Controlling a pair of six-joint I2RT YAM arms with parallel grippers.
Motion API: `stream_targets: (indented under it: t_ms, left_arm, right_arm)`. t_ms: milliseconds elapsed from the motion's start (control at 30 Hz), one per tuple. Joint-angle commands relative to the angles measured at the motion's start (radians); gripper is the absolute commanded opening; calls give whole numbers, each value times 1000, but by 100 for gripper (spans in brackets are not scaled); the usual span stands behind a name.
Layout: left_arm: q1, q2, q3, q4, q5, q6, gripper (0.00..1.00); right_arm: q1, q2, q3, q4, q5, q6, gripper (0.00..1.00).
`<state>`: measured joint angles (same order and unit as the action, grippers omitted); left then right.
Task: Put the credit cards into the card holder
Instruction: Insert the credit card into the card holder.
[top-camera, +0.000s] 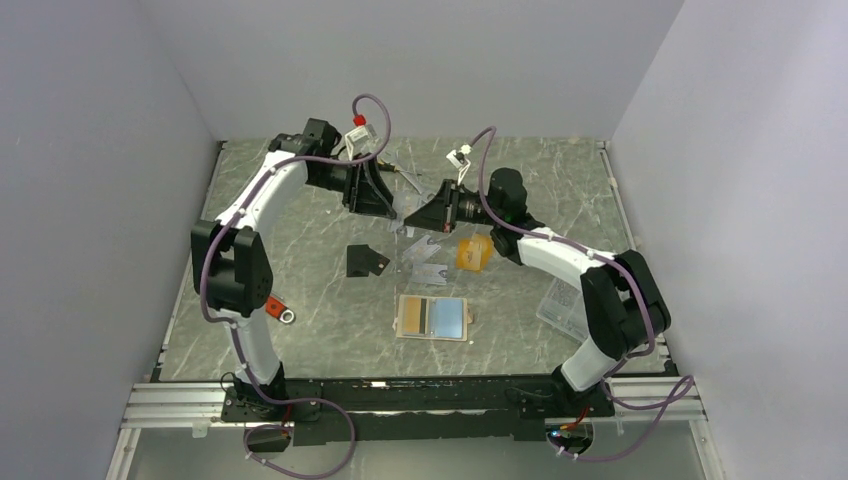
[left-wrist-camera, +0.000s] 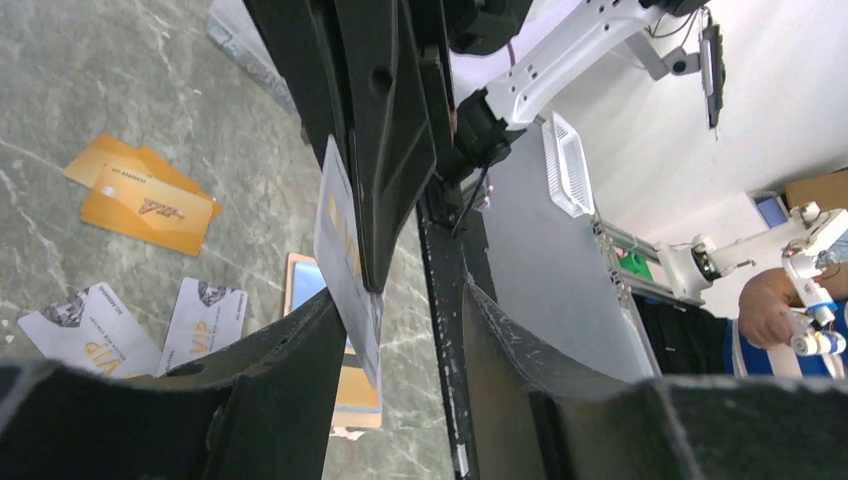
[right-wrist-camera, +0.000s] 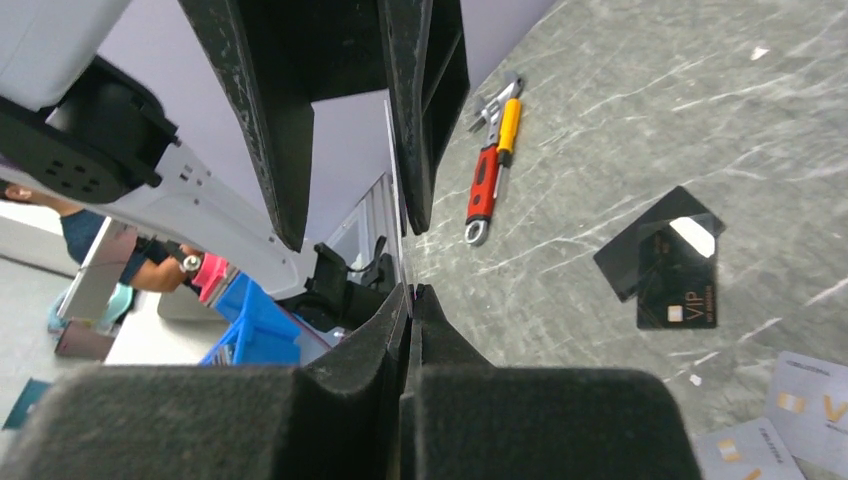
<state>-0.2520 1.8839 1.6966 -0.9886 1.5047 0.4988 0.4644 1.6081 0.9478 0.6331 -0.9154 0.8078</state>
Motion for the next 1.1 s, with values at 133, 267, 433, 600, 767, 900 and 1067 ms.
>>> stream_targets:
  t_ms: [133, 267, 433, 600, 767, 900, 1067]
  left_arm:
    - [-8, 98, 226, -581, 139, 512, 46]
    - [-15, 67, 205, -581, 130, 528, 43]
    - [-15, 45, 176, -581, 111, 548, 26]
    - [-16, 31, 151, -581, 100, 565, 25]
    - [-19, 27, 151, -581, 98, 569, 25]
    - [-21, 24, 152, -581, 98, 570, 22]
    - [-22, 18, 149, -580, 89, 576, 18]
  right_arm:
    - [54, 32, 69, -71, -34, -35, 0]
    - [54, 24, 75, -106, -32, -56, 0]
    - [5, -21, 31, -57, -7, -19, 0]
    - [-39, -67, -12, -33, 0, -3, 0]
    - [-60, -97, -54, 14, 13, 28, 0]
    - [-74, -117, -69, 3, 19, 24, 0]
    - [-77, -141, -91, -20, 24, 8, 0]
